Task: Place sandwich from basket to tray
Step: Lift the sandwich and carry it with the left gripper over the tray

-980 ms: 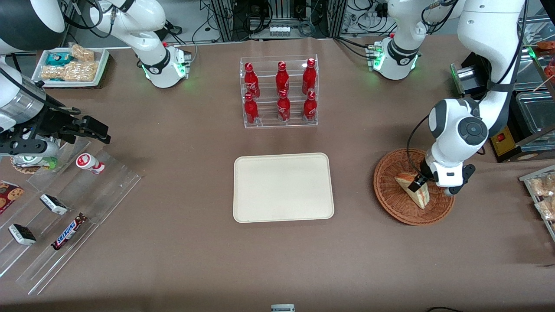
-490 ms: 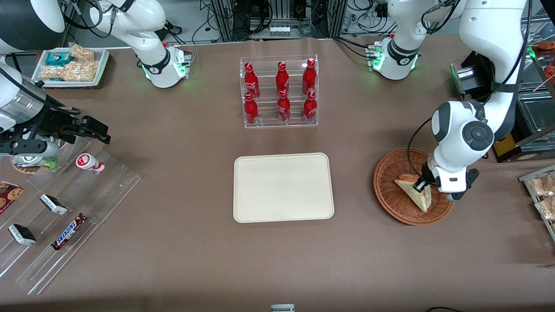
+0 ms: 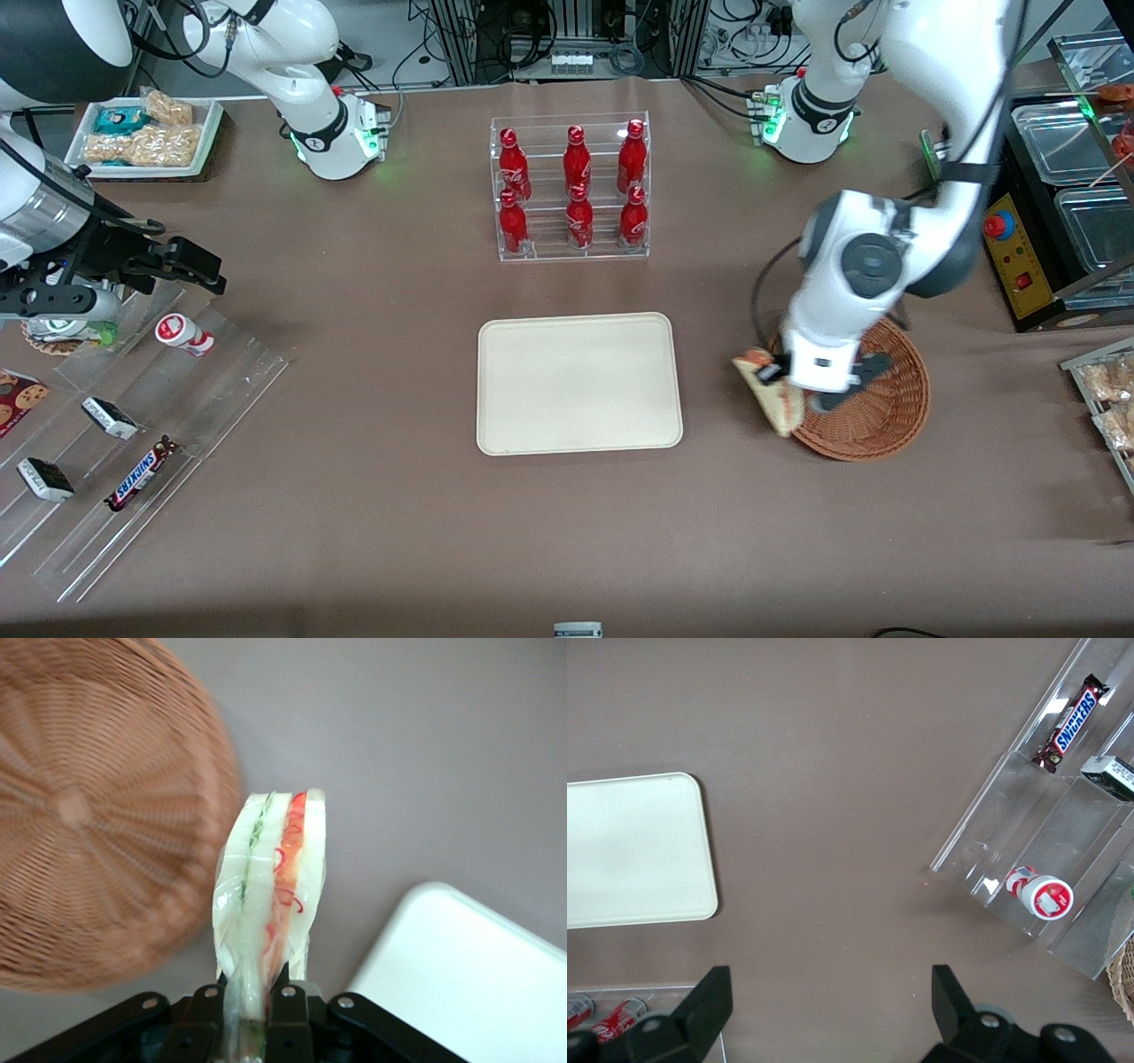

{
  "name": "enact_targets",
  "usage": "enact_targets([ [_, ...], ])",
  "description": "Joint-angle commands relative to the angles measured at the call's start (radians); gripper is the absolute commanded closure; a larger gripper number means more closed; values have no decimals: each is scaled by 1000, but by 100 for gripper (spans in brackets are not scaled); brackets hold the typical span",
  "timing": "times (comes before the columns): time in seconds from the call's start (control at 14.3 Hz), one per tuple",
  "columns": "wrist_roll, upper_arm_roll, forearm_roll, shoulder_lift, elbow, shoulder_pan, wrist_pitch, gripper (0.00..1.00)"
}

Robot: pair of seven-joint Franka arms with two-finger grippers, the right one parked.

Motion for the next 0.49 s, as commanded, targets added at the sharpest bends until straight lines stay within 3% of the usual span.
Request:
enact_targets([
  [0.0, -26, 14, 5, 100, 123, -129, -14, 94],
  [0.42, -69, 22, 19, 311, 374, -344, -21, 97],
])
